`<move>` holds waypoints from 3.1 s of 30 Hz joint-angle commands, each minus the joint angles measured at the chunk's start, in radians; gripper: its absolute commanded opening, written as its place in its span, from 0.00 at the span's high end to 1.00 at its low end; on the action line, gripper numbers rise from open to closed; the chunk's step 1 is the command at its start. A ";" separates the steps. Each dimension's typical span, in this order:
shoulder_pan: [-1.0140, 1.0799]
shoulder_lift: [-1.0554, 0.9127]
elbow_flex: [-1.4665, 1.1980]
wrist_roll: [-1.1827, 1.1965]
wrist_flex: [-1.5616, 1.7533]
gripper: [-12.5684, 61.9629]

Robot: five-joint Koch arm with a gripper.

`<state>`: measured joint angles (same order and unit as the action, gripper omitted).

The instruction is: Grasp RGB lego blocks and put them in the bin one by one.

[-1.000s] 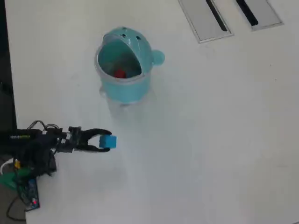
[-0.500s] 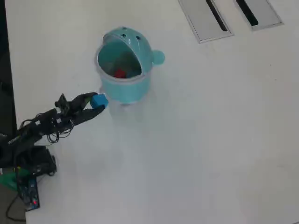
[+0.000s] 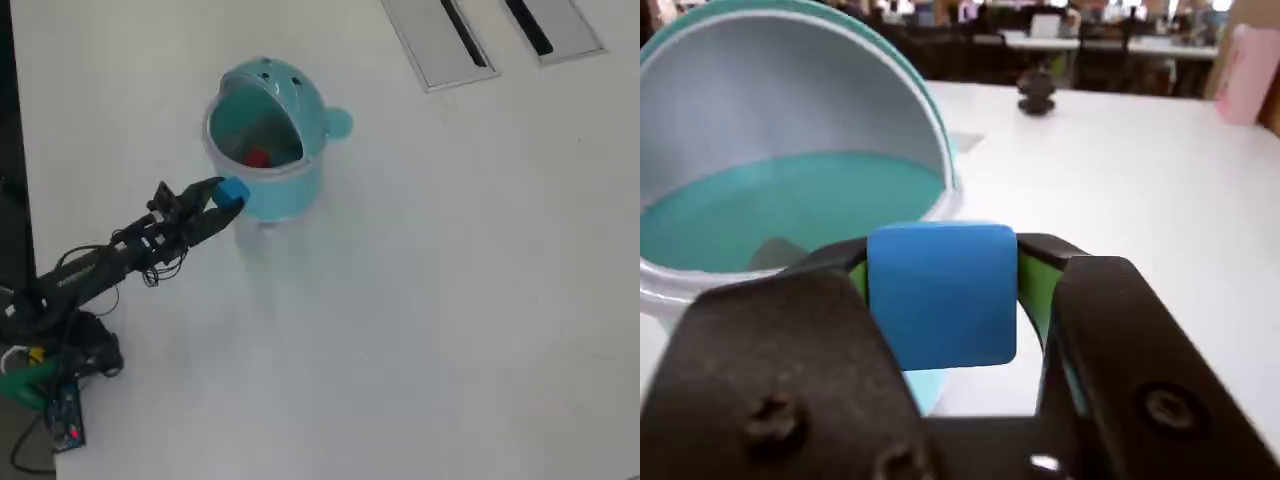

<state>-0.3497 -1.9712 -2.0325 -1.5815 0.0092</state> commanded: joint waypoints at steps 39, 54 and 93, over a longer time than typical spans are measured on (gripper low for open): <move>-0.305 0.638 0.911 0.140 0.054 0.47; -0.267 0.538 0.838 0.143 -0.061 0.47; 0.095 -0.100 0.236 0.146 -0.074 0.43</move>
<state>-0.2592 -2.0279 -1.8316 -1.4358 -0.0736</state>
